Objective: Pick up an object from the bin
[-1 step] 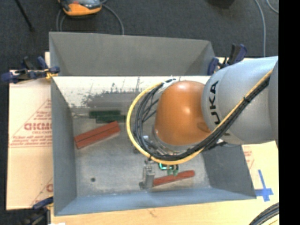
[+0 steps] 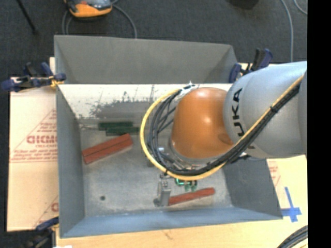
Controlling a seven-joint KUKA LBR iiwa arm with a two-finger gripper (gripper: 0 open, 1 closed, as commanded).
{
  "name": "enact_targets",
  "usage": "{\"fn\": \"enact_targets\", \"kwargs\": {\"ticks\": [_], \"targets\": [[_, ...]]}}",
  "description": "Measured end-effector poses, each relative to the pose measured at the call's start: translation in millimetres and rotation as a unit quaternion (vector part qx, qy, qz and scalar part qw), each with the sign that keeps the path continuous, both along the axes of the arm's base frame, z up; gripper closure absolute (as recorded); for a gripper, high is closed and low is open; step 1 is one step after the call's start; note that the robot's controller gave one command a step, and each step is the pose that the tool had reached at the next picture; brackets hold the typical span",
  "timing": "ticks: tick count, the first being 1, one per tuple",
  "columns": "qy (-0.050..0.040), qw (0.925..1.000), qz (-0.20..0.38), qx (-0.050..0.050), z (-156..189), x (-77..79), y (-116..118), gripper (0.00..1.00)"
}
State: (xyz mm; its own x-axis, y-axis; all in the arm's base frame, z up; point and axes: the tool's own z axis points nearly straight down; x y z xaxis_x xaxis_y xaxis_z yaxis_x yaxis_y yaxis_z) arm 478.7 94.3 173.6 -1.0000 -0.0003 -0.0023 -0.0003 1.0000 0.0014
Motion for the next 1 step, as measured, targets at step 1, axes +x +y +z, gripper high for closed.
{"fn": "enact_targets", "kwargs": {"ticks": [1], "targets": [[-0.0011,0.9991,0.042,0.000,-8.3,-0.2,-18.7,0.00]]}}
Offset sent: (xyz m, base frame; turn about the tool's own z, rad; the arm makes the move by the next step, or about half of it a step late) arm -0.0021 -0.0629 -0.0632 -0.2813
